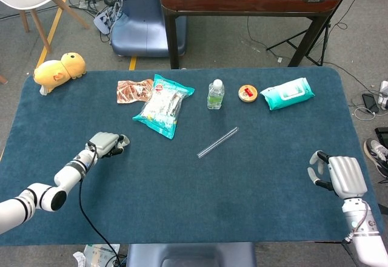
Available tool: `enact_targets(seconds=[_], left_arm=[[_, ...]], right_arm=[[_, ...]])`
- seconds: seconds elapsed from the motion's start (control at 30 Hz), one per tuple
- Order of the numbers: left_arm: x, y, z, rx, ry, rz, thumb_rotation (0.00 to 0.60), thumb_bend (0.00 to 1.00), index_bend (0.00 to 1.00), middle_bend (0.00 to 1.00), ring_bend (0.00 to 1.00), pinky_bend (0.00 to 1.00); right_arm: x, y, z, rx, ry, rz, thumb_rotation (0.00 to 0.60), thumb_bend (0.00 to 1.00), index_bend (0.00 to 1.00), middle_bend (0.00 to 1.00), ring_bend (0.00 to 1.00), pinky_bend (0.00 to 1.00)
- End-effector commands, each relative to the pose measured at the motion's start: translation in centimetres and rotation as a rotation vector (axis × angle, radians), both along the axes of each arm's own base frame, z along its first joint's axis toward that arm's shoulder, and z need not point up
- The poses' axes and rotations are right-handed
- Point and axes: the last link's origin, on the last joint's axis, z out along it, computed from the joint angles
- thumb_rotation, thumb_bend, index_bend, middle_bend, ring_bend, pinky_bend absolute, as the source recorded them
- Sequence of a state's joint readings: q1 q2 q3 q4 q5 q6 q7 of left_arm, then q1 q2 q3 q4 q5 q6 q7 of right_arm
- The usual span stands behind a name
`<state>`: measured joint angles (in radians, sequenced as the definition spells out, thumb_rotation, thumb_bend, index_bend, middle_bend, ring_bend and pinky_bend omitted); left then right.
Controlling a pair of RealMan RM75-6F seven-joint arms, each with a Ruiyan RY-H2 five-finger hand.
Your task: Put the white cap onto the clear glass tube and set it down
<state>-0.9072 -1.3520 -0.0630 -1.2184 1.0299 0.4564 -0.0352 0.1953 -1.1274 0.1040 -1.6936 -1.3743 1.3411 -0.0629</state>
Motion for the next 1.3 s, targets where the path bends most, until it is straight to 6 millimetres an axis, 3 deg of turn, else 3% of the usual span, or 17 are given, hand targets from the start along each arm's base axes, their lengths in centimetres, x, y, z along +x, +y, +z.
enact_targets(seconds=[0.03, 0.33, 0.87, 0.93, 1.03, 1.1, 1.3], left_arm=[[-0.3, -0.1, 0.3, 0.006, -0.001, 0.011, 0.105, 0.84, 0.26, 1.0, 1.0, 1.0], [-0.9, -0.5, 1.1, 0.016, -0.005, 0.03, 0.104, 0.84, 0.26, 1.0, 1.0, 1.0], [0.1, -0.3, 1.7, 0.037, -0.035, 0.012, 0.103, 0.83, 0.26, 1.0, 1.0, 1.0], [0.3, -0.1, 1.7, 0.061, -0.052, 0.005, 0.178, 0.78, 0.26, 1.0, 1.0, 1.0], [0.4, 0.1, 1.6, 0.099, -0.06, -0.022, 0.52, 0.57, 0.27, 1.0, 1.0, 1.0], [0.4, 0.3, 1.3, 0.122, -0.058, -0.043, 0.6, 0.47, 0.3, 1.0, 1.0, 1.0], [0.7, 0.8, 0.0, 0.166, -0.037, -0.1, 0.6, 0.37, 0.37, 1.0, 1.0, 1.0]], right_arm=[[0.1, 0.0, 0.0, 0.001, -0.001, 0.002, 0.6, 0.36, 0.53, 0.68, 0.77, 0.77], [0.2, 0.1, -0.1, -0.003, -0.005, 0.006, 0.6, 0.36, 0.53, 0.68, 0.77, 0.77], [-0.1, 0.4, 0.2, -0.018, -0.006, -0.003, 0.6, 0.36, 0.53, 0.68, 0.77, 0.77], [-0.1, 0.4, 0.1, -0.018, -0.007, -0.003, 0.6, 0.36, 0.53, 0.68, 0.77, 0.77], [-0.1, 0.4, 0.1, -0.017, -0.007, -0.002, 0.6, 0.36, 0.53, 0.68, 0.77, 0.77], [-0.2, 0.4, 0.1, -0.017, -0.007, -0.002, 0.6, 0.36, 0.53, 0.68, 0.77, 0.77], [-0.4, 0.5, 0.1, -0.013, -0.009, -0.009, 0.6, 0.36, 0.53, 0.68, 0.77, 0.77]])
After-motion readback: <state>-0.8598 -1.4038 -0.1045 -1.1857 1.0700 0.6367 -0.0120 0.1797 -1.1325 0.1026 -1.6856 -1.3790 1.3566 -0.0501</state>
